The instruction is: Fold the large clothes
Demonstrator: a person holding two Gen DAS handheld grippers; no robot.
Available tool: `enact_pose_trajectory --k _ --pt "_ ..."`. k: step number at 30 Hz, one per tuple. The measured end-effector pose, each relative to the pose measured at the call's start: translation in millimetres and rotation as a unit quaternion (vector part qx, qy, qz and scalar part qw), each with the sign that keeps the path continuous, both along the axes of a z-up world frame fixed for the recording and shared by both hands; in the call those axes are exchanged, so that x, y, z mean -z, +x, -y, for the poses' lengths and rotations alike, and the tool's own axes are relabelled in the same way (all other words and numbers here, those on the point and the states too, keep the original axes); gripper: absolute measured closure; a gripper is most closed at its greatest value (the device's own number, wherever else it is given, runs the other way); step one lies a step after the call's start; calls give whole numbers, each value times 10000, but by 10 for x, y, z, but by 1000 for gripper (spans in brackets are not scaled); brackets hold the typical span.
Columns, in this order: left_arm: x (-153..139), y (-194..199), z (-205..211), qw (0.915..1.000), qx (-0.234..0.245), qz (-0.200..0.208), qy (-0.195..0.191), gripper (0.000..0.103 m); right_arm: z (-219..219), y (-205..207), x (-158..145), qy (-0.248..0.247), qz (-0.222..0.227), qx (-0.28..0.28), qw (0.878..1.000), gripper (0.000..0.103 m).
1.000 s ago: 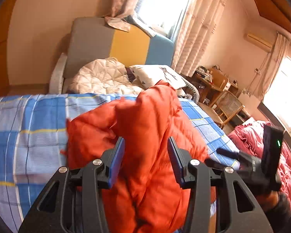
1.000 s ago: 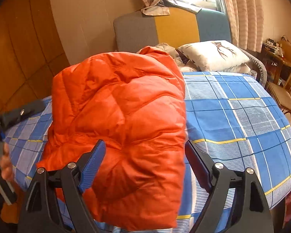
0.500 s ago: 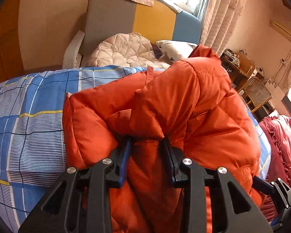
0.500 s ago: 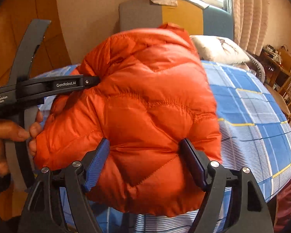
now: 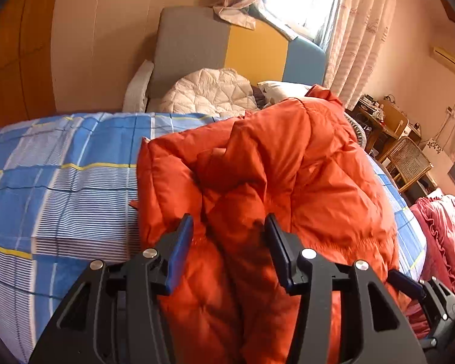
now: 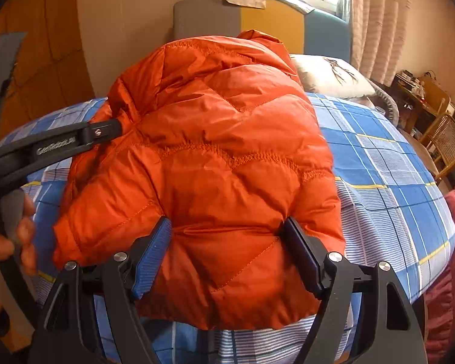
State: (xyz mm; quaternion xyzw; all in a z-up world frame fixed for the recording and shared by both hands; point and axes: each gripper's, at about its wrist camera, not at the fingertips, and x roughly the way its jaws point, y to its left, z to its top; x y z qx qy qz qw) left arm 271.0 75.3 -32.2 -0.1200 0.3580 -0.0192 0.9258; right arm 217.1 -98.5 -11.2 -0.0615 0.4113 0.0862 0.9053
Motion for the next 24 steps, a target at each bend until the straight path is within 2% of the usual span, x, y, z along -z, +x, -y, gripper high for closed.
enact_pose_trajectory --k 9,12,19,20,24 --pt "-131 -378 78 9996 -21 181 213 52 44 -197 -107 175 78 393 9990 27" --pt "-185 -548 96 9992 -82 302 259 43 80 -264 -152 202 118 542 9983 27" --pt "-252 -960 114 9977 -163 556 344 33 91 -492 -277 154 322 744 9966 21" --pt "-245 -1013 105 9975 -193 573 373 31 85 -536 -296 123 368 762 9963 18" --pt "-208 -1205 93 9973 -239 572 391 26 65 -690 -347 127 497 825 9953 17"
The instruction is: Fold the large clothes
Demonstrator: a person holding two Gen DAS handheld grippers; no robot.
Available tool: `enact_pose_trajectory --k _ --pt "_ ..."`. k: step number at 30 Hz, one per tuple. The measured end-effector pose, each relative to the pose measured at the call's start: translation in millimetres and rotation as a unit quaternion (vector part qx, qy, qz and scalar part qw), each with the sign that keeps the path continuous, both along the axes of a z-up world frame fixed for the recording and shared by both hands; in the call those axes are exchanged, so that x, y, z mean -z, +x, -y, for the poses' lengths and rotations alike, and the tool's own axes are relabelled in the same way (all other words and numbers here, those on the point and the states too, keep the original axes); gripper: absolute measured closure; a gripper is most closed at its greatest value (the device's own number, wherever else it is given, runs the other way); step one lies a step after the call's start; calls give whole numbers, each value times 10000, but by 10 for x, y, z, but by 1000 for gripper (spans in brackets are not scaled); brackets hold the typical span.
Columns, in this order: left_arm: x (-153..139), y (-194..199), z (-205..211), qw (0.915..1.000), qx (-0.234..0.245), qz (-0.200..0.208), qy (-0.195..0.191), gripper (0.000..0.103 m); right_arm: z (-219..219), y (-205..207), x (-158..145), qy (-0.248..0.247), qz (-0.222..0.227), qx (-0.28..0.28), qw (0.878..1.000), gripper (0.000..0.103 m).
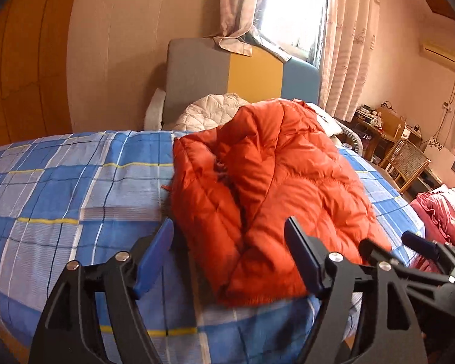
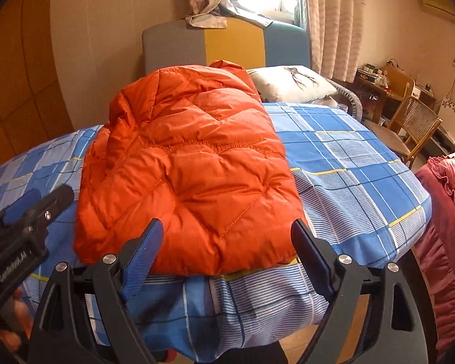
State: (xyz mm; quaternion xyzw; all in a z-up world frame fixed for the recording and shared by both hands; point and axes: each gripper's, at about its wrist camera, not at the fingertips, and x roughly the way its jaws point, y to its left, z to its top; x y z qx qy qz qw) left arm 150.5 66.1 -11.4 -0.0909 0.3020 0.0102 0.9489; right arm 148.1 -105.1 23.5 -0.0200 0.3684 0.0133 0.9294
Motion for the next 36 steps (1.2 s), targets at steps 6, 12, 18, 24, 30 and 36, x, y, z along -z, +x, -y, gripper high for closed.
enact_pose_trajectory --k 6,12,18,24,30,36 --pt "50 -280 -27 9999 -126 5 71 17 -35 -178 -85 -103 238 55 9996 11" --pt "39 -415 -42 9996 -236 68 125 7 -83 -297 -136 -246 434 99 9987 11" --pt "-24 -499 11 9992 -228 191 273 2 -65 -364 -131 -270 468 160 9984 10" --pt "-56 -515 73 9990 -143 164 381 2 -6 -375 -167 -324 557 324 9974 4" --pt "-32 -453 105 9994 -136 20 325 2 67 -361 -167 -283 580 448 9969 3" --pt "-3 -441 167 9977 -360 -57 573 2 142 -326 -72 -235 440 589 9970 3"
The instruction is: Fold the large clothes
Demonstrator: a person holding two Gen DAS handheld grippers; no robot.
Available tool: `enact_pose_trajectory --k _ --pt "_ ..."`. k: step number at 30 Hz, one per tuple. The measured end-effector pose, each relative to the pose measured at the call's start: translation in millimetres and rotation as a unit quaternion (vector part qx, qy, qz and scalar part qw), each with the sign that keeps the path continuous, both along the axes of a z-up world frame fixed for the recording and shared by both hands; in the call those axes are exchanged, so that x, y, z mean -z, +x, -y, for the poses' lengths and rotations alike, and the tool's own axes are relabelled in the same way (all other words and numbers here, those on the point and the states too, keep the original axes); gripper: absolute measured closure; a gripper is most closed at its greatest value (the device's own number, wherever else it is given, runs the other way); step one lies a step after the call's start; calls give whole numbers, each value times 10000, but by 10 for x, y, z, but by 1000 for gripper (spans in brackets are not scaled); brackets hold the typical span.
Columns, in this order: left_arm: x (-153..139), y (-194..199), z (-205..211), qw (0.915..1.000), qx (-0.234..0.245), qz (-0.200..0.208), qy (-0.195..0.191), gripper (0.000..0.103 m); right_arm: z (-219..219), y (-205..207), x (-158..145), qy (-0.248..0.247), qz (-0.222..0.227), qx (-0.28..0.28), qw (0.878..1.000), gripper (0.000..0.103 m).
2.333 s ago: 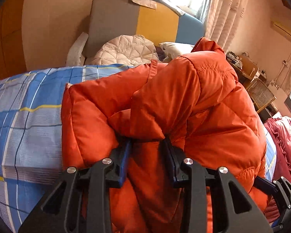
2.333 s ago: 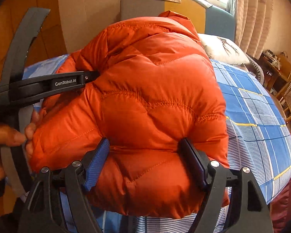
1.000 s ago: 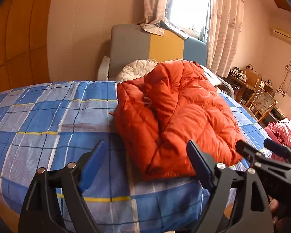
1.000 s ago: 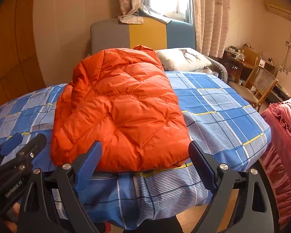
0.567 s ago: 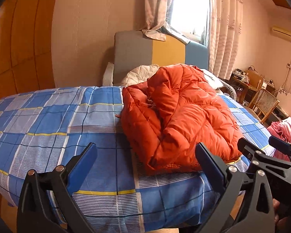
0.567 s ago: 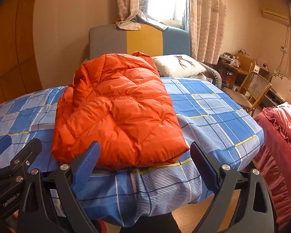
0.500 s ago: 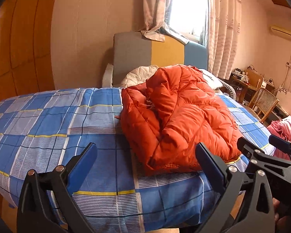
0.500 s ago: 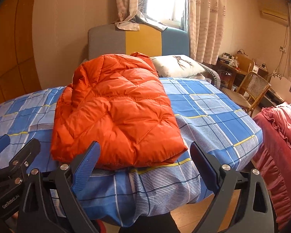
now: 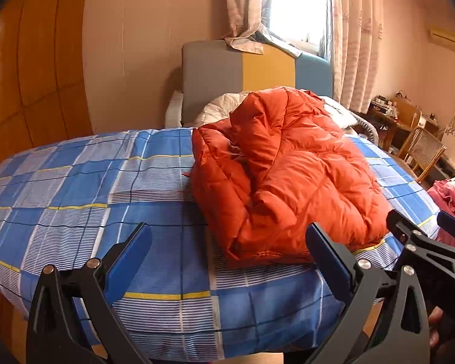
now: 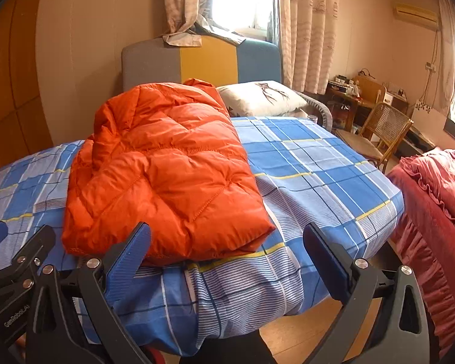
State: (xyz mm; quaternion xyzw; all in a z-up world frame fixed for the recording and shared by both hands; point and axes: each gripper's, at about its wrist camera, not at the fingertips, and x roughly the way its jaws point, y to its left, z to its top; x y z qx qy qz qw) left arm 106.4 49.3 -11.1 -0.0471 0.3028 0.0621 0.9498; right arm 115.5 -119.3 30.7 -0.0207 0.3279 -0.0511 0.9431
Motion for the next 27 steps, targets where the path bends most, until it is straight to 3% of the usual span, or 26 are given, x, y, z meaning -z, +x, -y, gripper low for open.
enact_pose_trajectory --k 10,27 --pt "6 -38 20 9995 -137 116 257 2 23 20 -17 -23 11 38 10000 3" --pt "20 -71 -3 9998 -102 70 178 2 -77 -17 5 -91 15 -187 9998 3"
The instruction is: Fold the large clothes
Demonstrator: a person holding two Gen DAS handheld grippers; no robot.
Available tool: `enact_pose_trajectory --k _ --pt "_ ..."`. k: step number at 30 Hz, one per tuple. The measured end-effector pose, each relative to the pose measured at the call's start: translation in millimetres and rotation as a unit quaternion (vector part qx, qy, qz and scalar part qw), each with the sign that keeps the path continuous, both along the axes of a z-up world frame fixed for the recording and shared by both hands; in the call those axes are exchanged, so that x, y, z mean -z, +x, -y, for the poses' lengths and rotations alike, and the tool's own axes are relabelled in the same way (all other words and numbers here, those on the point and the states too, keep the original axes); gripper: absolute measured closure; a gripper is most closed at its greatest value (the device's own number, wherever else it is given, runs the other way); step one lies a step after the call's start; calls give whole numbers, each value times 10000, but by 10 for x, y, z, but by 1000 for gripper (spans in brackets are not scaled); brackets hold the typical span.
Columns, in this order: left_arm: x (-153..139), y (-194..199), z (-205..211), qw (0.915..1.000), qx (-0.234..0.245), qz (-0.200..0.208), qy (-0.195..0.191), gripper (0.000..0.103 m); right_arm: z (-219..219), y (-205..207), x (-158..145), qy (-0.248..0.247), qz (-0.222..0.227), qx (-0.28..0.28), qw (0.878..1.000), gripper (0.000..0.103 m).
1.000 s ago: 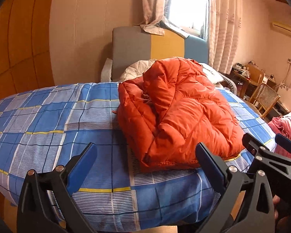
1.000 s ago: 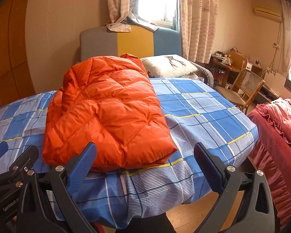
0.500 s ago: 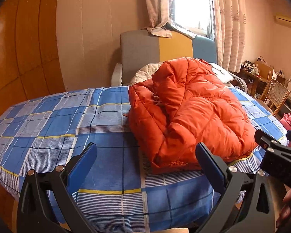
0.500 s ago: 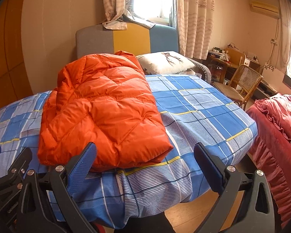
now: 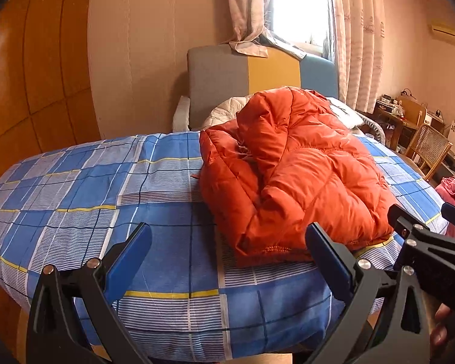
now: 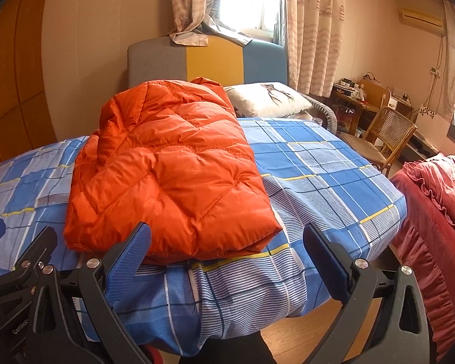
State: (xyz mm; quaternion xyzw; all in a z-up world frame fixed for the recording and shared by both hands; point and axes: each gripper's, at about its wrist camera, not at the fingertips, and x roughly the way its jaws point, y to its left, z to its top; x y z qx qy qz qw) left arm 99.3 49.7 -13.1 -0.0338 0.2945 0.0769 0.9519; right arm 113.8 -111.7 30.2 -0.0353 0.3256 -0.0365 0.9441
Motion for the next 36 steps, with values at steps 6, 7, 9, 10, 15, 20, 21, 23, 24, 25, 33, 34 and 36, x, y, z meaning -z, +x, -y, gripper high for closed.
enact_pose_trajectory --k 6,7,9,10,15,20,21,23,24,25,33,34,36 --pt "-19 -15 -11 10000 -19 26 -38 2 -30 -16 -17 -49 24 -59 10000 3" --pt "-20 -19 -11 10000 -21 28 -39 2 -37 -16 -18 -58 26 -71 10000 3" --pt "-26 -19 -14 10000 -25 42 -49 2 -46 -17 -17 -78 29 -77 9999 3" --pt "-26 -17 -15 10000 -23 46 -49 2 -47 -18 -16 -74 28 -76 9999 3" --pt "-28 -37 -28 9999 -51 69 -63 2 -59 -30 -22 -101 56 -68 9999 3" --pt "-28 -47 -58 9999 -85 75 -87 2 -50 -24 -19 -97 48 -37 9999 3" --pt "-32 -49 -59 9999 -87 80 -84 2 -48 -30 -23 -97 55 -37 9999 3" --pt "-34 -48 -62 9999 -84 86 -93 2 -48 -35 -34 -92 75 -45 9999 3" --pt "-37 -50 -65 9999 -84 86 -94 2 -52 -39 -38 -96 86 -52 9999 3" --pt "-39 -53 -65 9999 -85 93 -97 2 -56 -41 -42 -101 96 -57 9999 3" --pt "-87 -98 -59 9998 -88 183 -81 2 -57 -29 -60 -84 129 -48 9999 3" --pt "-92 -104 -60 9997 -91 188 -82 2 -60 -29 -63 -84 134 -47 9999 3" --pt "-97 -99 -64 9998 -87 187 -78 2 -60 -27 -68 -81 145 -51 9998 3"
